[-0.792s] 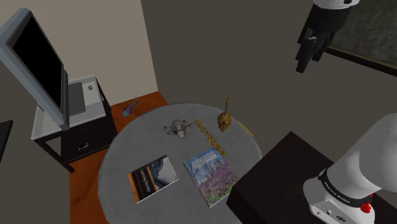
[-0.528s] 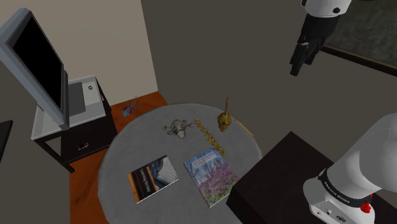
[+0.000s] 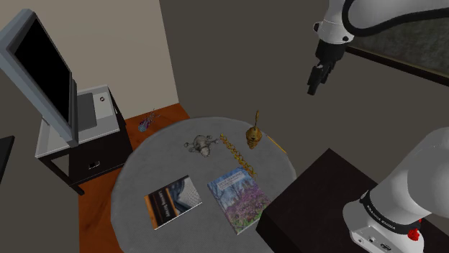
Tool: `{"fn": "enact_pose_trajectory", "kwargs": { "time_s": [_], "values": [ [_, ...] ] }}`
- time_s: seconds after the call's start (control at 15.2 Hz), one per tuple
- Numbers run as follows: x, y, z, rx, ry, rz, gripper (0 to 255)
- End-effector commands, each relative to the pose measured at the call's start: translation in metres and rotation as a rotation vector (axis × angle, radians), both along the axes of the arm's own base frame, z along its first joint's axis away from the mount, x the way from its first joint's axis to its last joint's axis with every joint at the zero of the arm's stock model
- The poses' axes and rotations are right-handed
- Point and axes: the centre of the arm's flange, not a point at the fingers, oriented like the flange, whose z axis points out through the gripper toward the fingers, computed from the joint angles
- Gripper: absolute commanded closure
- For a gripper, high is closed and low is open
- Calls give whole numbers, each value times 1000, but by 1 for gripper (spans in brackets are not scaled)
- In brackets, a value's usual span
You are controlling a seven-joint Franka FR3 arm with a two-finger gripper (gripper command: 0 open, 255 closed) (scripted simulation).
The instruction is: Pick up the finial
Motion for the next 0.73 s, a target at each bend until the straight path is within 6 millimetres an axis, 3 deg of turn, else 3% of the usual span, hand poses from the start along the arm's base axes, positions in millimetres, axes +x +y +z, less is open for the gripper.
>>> {"fn": "enact_pose_trajectory", "kwargs": {
  "time_s": [0.0, 0.66],
  "values": [
    [19, -8, -19, 9, -6, 36, 0],
    [106, -30, -114, 60, -20, 210, 0]
  ]
}}
